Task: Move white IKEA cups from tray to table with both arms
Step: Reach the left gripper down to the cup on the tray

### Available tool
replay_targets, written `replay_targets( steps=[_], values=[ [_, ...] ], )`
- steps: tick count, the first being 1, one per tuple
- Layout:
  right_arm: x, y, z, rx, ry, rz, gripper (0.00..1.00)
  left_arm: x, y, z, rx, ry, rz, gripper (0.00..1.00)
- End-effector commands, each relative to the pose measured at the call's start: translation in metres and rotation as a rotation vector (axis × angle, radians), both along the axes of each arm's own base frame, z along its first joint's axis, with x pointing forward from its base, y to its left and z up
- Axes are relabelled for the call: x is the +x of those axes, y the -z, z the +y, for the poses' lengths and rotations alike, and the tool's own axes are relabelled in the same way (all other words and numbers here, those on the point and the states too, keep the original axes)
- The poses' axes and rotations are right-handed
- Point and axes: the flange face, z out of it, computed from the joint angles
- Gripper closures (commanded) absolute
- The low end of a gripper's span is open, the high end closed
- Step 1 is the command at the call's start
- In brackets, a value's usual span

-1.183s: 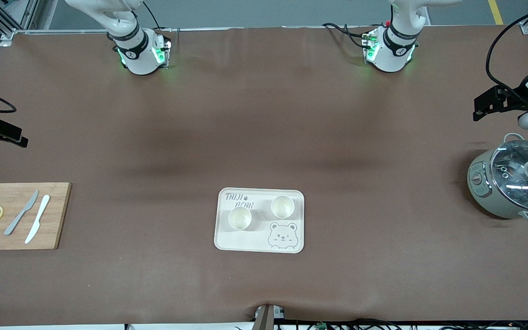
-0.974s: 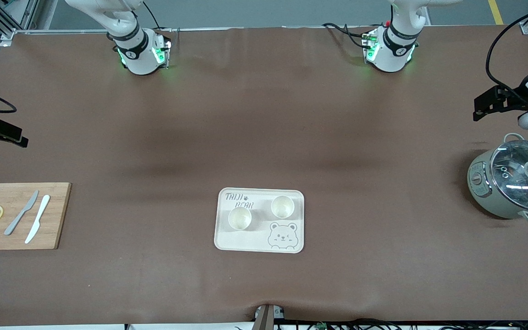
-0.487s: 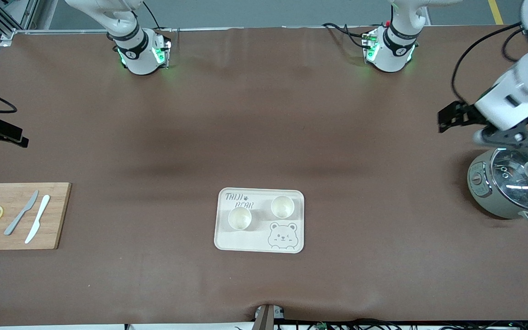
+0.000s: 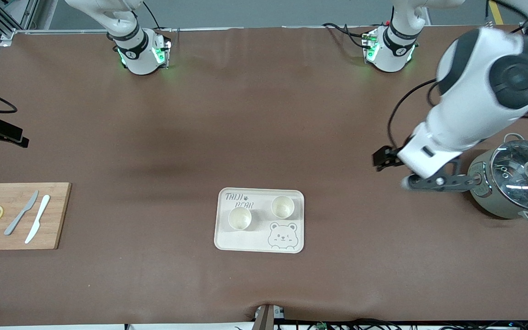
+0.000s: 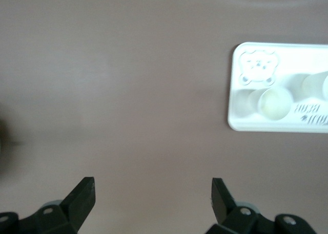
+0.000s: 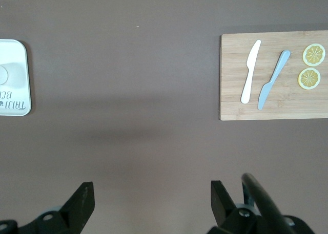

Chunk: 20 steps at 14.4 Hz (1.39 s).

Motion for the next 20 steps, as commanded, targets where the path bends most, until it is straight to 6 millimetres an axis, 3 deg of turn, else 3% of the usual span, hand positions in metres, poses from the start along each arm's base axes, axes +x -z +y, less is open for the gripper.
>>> replay_targets(
  steps=[1, 4, 5, 6, 8, 9, 13, 20],
  values=[
    [-0.001, -0.004, 0.001, 0.01, 0.002, -0.012, 0.0, 0.019, 0.033, -0.046, -0.009, -0.039, -0.028, 0.0],
    [0.0, -0.001, 0.0, 0.011, -0.004, -0.007, 0.0, 0.029, 0.088, -0.108, 0.024, -0.037, -0.024, 0.0],
    [0.0, -0.001, -0.002, 0.011, -0.004, -0.006, 0.0, 0.027, 0.098, -0.124, 0.039, -0.019, -0.044, 0.0],
    [0.0, 0.0, -0.003, 0.013, -0.004, -0.005, 0.0, 0.027, 0.104, -0.135, 0.026, -0.01, -0.069, 0.0],
    [0.0, 0.0, -0.001, 0.01, -0.004, -0.004, 0.0, 0.028, 0.132, -0.144, 0.026, -0.006, -0.054, 0.0],
    [0.001, 0.0, 0.0, 0.008, -0.006, -0.004, 0.0, 0.021, 0.151, -0.158, 0.028, -0.01, -0.045, 0.0],
    [0.0, 0.0, -0.003, -0.01, -0.005, -0.002, 0.0, 0.017, 0.194, -0.184, 0.013, -0.034, -0.074, 0.0],
    [0.006, -0.002, 0.005, -0.01, -0.004, -0.043, 0.0, 0.006, 0.251, -0.192, -0.024, -0.053, -0.127, 0.0]
  ],
)
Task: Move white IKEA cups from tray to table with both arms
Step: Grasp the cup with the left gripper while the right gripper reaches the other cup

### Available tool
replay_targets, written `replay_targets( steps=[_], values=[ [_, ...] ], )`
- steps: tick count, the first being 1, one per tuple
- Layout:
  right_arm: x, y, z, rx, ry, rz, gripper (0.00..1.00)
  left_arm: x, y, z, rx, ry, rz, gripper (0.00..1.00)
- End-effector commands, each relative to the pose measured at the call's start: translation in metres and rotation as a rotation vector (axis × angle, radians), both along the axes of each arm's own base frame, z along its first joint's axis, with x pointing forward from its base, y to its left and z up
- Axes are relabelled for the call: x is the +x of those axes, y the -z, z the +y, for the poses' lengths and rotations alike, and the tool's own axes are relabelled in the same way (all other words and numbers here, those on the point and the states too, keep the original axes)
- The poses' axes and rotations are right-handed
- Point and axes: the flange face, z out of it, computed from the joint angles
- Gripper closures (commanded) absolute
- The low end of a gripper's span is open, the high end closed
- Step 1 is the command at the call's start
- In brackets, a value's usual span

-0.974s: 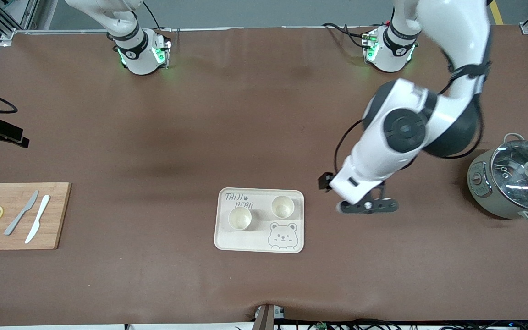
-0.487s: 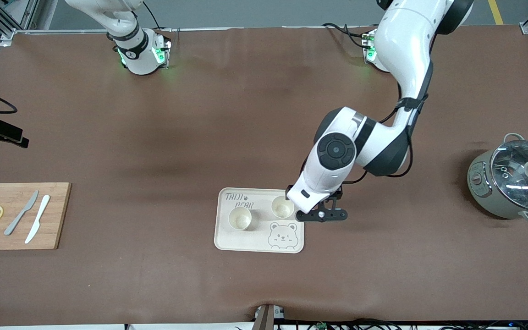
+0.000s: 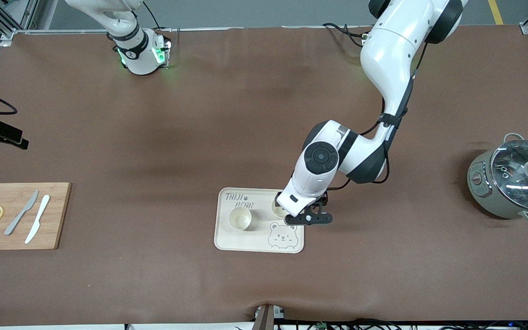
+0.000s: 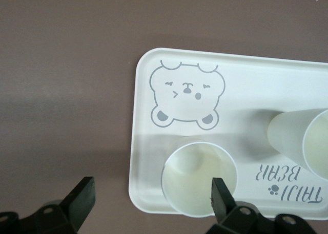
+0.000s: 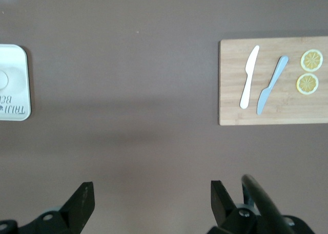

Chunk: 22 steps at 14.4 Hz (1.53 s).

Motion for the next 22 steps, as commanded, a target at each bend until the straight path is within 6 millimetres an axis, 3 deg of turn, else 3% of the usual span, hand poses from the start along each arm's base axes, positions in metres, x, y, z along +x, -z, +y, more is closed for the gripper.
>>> replay_targets(
  steps=[1, 2, 7, 11, 12, 13, 14, 17, 18, 22],
  values=[
    [0.005, 0.001, 0.013, 0.007, 0.014, -0.022, 0.0, -0.008, 0.02, -0.003, 0.011, -0.012, -0.033, 0.0],
    [0.01, 0.004, 0.02, 0.007, 0.067, -0.025, 0.0, -0.009, 0.028, -0.004, 0.013, -0.008, -0.034, 0.0],
    [0.029, 0.027, 0.117, 0.022, 0.172, -0.042, 0.0, -0.02, 0.062, 0.003, 0.026, -0.033, -0.09, 0.0],
    [0.045, 0.065, 0.193, 0.061, 0.24, -0.056, 0.0, -0.023, 0.063, 0.003, 0.025, -0.038, -0.088, 0.0],
    [0.048, 0.074, 0.212, 0.064, 0.253, -0.061, 0.0, -0.025, 0.064, 0.002, 0.025, -0.061, -0.078, 0.28],
    [0.051, 0.086, 0.227, 0.065, 0.265, -0.063, 0.0, -0.033, 0.064, -0.004, 0.02, -0.112, -0.065, 0.75],
    [0.056, 0.104, 0.245, 0.066, 0.279, -0.066, 0.0, -0.044, 0.068, -0.012, 0.026, -0.142, -0.058, 1.0],
    [0.058, 0.159, 0.321, 0.074, 0.273, -0.09, 0.0, -0.047, 0.068, -0.016, 0.042, -0.142, -0.074, 1.0],
    [0.06, 0.178, 0.338, 0.08, 0.28, -0.099, 0.0, -0.047, 0.068, -0.016, 0.041, -0.142, -0.075, 1.0],
    [0.068, 0.233, 0.354, 0.074, 0.283, -0.095, 0.0, -0.045, 0.068, -0.013, 0.041, -0.145, -0.075, 1.0]
  ],
)
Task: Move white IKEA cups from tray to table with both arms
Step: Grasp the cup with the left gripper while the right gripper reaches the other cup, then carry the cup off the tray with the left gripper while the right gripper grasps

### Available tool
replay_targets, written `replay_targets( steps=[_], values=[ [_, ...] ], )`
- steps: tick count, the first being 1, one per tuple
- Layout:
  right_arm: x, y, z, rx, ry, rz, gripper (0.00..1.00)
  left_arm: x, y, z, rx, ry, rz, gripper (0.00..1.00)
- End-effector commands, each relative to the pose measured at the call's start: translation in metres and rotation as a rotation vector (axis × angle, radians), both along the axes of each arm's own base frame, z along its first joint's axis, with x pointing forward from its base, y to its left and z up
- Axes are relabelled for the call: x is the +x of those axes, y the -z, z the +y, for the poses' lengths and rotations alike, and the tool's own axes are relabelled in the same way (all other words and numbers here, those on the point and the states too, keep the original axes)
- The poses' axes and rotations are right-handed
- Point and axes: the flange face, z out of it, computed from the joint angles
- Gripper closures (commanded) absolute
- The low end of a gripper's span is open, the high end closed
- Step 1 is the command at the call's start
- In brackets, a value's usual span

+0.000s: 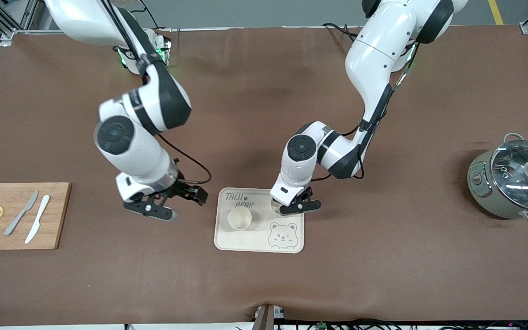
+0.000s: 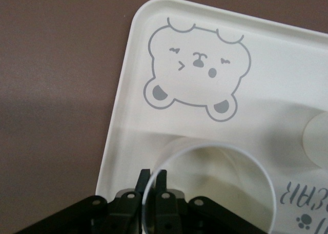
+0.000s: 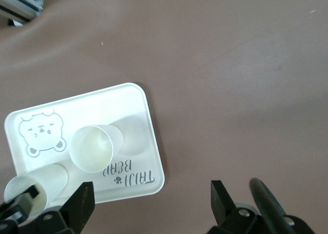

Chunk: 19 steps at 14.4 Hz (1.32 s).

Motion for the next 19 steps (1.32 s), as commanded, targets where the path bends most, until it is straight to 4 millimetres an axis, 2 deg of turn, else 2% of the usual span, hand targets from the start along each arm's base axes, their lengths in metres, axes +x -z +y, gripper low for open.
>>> replay_targets(
  steps=[1, 3, 7, 8, 10, 12, 14, 17, 19],
  values=[
    [0.01, 0.019, -0.002, 0.001, 0.022, -0.011, 0.0, -0.002, -0.01, 0.008, 0.022, -0.001, -0.014, 1.0],
    [0.012, 0.038, 0.007, 0.004, 0.013, -0.025, 0.0, 0.011, -0.028, 0.024, 0.021, -0.024, -0.022, 1.0],
    [0.013, 0.067, 0.027, 0.017, -0.007, -0.066, 0.0, 0.021, -0.069, 0.057, 0.053, 0.025, 0.082, 1.0],
    [0.01, 0.071, 0.033, 0.014, -0.018, -0.063, 0.0, 0.019, -0.083, 0.061, 0.053, 0.053, 0.108, 1.0],
    [0.009, 0.077, 0.035, 0.012, -0.021, -0.06, 0.0, 0.018, -0.104, 0.089, 0.091, 0.095, 0.177, 1.0],
    [0.008, 0.086, 0.04, 0.013, -0.025, -0.06, 0.0, 0.005, -0.117, 0.113, 0.105, 0.106, 0.201, 1.0],
    [0.006, 0.097, 0.048, 0.018, -0.022, -0.069, 0.0, -0.01, -0.131, 0.149, 0.112, 0.12, 0.207, 1.0],
    [0.005, 0.111, 0.056, 0.028, -0.016, -0.087, 0.0, -0.043, -0.145, 0.23, 0.089, 0.165, 0.133, 1.0],
    [0.004, 0.117, 0.063, 0.025, -0.027, -0.085, 0.0, -0.054, -0.147, 0.271, 0.097, 0.204, 0.138, 1.0]
  ],
)
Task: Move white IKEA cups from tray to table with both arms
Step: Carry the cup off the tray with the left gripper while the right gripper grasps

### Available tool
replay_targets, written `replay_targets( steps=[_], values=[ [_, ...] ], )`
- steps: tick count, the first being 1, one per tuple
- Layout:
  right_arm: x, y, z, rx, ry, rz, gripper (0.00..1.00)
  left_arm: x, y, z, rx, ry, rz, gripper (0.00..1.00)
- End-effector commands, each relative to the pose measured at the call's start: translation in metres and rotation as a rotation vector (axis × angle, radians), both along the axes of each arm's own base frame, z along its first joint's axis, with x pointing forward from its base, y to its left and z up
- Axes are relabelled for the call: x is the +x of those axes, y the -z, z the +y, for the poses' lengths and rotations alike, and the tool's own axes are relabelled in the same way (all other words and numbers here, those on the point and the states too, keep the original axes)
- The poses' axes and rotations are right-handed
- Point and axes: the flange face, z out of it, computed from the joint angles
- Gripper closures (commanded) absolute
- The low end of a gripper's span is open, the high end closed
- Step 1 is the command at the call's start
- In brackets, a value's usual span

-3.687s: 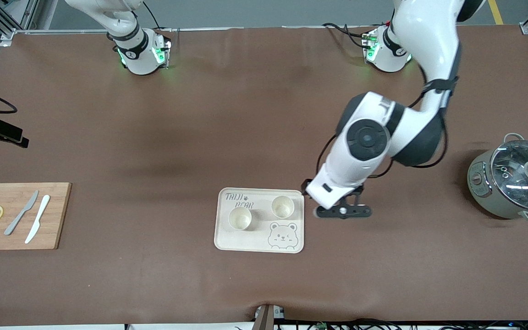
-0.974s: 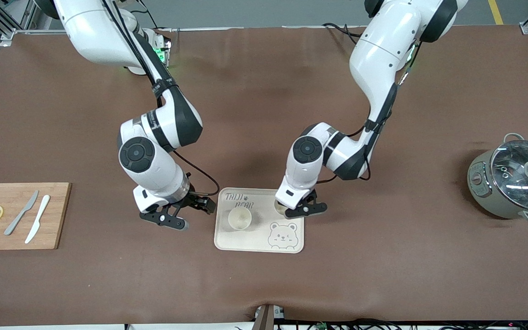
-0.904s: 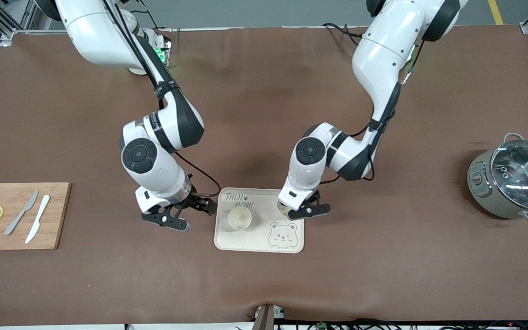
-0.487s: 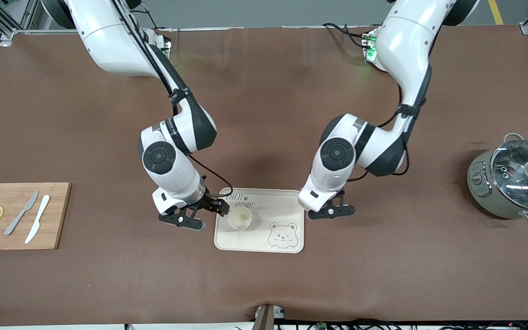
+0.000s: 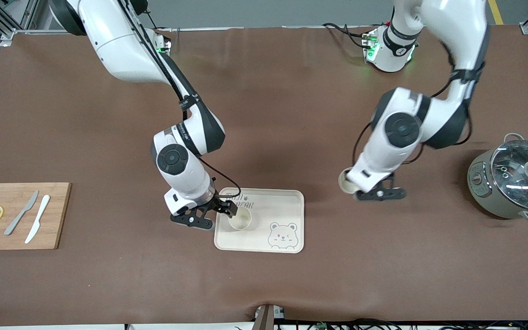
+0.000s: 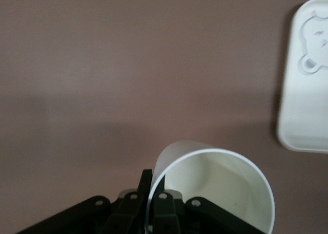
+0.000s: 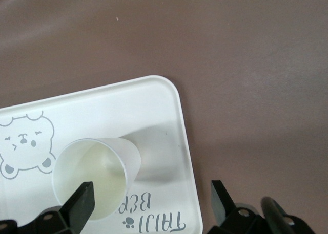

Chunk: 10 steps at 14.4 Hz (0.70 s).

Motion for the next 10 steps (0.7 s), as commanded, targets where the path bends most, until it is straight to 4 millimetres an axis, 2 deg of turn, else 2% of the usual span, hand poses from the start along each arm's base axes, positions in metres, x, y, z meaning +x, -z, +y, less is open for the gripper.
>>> replay_targets(
  steps=[1, 3, 5, 8, 10],
  values=[
    [0.002, 0.003, 0.012, 0.003, 0.007, -0.012, 0.0, -0.038, -0.006, 0.052, -0.019, 0.038, -0.009, 1.0],
    [0.003, 0.011, 0.014, 0.001, 0.006, -0.011, 0.0, -0.049, 0.003, 0.087, -0.027, 0.051, -0.038, 1.0],
    [0.002, 0.018, 0.018, 0.008, 0.012, -0.021, 0.0, -0.063, 0.03, 0.106, -0.063, 0.056, -0.102, 1.0],
    [-0.001, 0.028, 0.028, 0.01, 0.001, -0.039, 0.0, -0.066, 0.075, 0.11, -0.086, 0.05, -0.163, 1.0],
    [-0.002, 0.034, 0.029, 0.008, 0.0, -0.035, 0.0, -0.064, 0.09, 0.109, -0.091, 0.05, -0.18, 1.0]
  ],
)
